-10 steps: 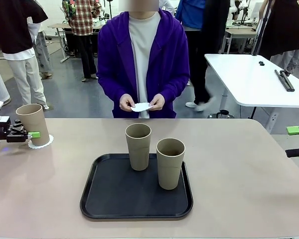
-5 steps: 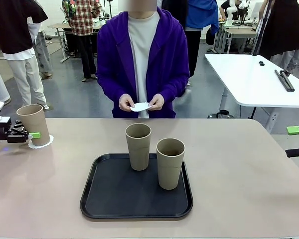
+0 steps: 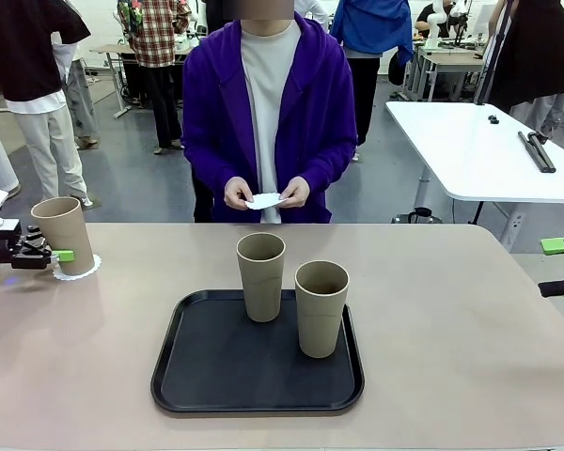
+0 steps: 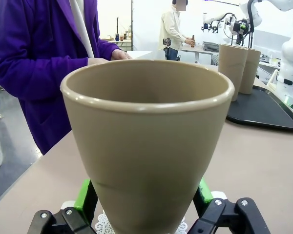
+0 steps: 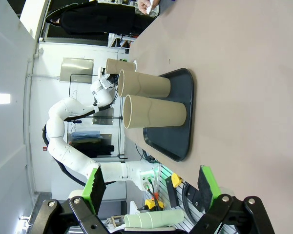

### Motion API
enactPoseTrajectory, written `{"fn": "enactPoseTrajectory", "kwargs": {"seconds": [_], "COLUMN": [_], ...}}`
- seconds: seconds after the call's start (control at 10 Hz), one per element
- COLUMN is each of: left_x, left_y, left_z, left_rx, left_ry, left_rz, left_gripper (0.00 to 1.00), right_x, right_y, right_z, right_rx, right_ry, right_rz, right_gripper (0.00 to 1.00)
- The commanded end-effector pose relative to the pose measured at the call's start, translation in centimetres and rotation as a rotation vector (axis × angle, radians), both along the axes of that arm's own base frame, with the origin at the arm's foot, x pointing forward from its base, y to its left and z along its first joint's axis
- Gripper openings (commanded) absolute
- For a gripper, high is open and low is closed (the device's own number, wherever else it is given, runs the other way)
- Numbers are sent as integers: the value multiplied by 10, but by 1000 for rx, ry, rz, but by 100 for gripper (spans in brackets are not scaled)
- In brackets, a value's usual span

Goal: Place coasters on the table and set cups on them.
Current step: Pick up one Reusable plastic cup and place it on a coaster set by the human.

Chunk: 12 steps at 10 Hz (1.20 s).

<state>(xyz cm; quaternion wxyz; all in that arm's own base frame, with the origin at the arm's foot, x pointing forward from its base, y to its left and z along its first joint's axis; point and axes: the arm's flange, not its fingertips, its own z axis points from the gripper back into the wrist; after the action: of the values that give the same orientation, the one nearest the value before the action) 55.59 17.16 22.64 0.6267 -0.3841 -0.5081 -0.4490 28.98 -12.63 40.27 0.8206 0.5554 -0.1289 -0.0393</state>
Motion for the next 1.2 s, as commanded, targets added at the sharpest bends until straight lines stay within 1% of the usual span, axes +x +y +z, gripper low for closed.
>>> {"fn": "enactPoseTrajectory", "kwargs": {"seconds": [0.0,0.6,0.9,1.1], "left_x": [5,5,0,-8], "left_y": [2,8,15,29], "left_z": [2,1,12,28], "left_rx": [24,137,237,333], "left_ry": [10,49,64,84], "left_rz": [4,-42,-47,-31], "left_gripper": [100,100,100,100], "right_x": [0,0,0,0], "right_y": [0,0,0,0], "right_z": [1,1,1,1], "right_rx": [7,7,7,7], "right_ry": [-9,-9,-9,-9], "right_rz": [-1,-1,-1,-1], "right_gripper": [100,100,100,100]}}
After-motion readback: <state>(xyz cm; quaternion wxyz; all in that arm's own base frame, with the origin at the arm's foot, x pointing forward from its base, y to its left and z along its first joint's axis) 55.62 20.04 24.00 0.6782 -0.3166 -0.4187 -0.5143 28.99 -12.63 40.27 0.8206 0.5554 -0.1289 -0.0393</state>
